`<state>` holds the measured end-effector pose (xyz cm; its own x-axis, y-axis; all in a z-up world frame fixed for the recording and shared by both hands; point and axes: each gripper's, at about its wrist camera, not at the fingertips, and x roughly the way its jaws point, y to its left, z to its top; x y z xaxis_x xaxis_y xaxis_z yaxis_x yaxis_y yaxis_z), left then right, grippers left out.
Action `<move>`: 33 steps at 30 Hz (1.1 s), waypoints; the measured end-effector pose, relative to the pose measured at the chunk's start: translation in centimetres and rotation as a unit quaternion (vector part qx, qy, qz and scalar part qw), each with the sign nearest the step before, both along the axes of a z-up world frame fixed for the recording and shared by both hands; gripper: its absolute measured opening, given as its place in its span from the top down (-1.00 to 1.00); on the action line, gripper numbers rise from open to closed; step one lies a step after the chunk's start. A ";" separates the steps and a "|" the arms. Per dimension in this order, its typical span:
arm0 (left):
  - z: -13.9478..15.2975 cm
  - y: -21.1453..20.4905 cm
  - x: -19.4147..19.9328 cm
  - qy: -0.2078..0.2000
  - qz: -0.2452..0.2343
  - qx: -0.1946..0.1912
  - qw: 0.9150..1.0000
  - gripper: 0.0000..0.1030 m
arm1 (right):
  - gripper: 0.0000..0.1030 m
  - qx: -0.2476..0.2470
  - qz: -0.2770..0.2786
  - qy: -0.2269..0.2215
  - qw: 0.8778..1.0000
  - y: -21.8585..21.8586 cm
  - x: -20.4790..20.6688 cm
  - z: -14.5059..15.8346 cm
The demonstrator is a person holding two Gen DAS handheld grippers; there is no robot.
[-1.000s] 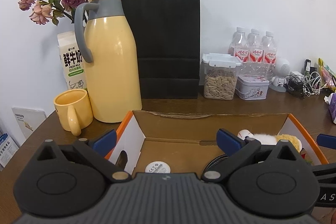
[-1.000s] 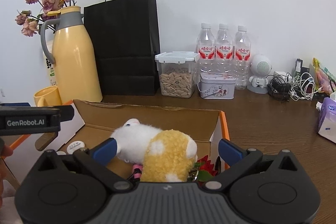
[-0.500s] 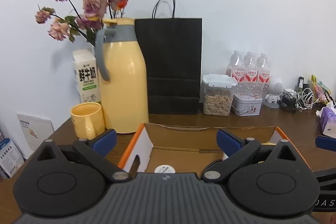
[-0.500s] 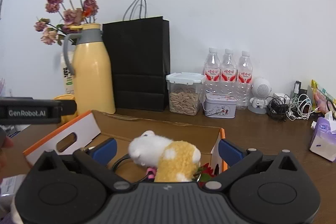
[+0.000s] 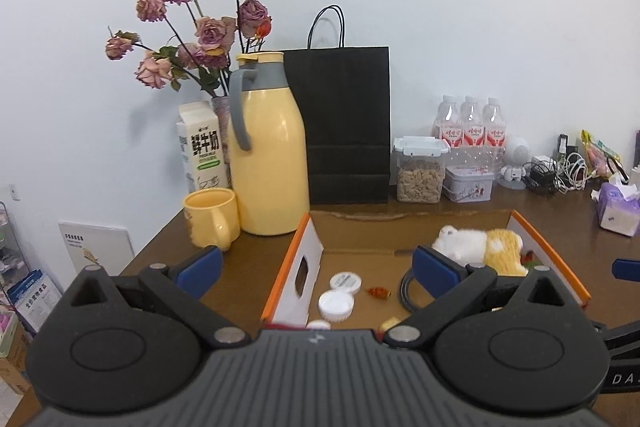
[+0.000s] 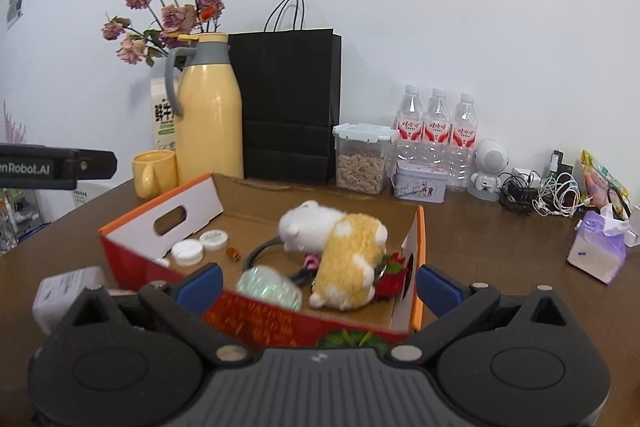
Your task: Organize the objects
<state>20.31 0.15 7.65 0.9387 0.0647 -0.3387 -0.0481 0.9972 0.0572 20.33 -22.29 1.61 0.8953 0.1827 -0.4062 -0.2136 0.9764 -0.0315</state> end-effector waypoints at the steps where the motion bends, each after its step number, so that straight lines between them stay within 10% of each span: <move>1: -0.1 0.2 -0.5 0.002 0.001 0.001 1.000 -1.00 | -1.00 -0.001 0.001 0.001 1.000 0.1 -0.6 0.0; 24: -5.3 4.5 -8.0 0.069 0.025 -0.008 0.997 -1.00 | -0.99 -0.041 0.053 0.072 0.995 3.3 -6.3 -5.6; 33: -6.4 6.3 -8.7 0.076 0.029 -0.012 0.997 -1.00 | -0.71 -0.033 0.076 0.092 0.992 5.2 -5.2 -6.7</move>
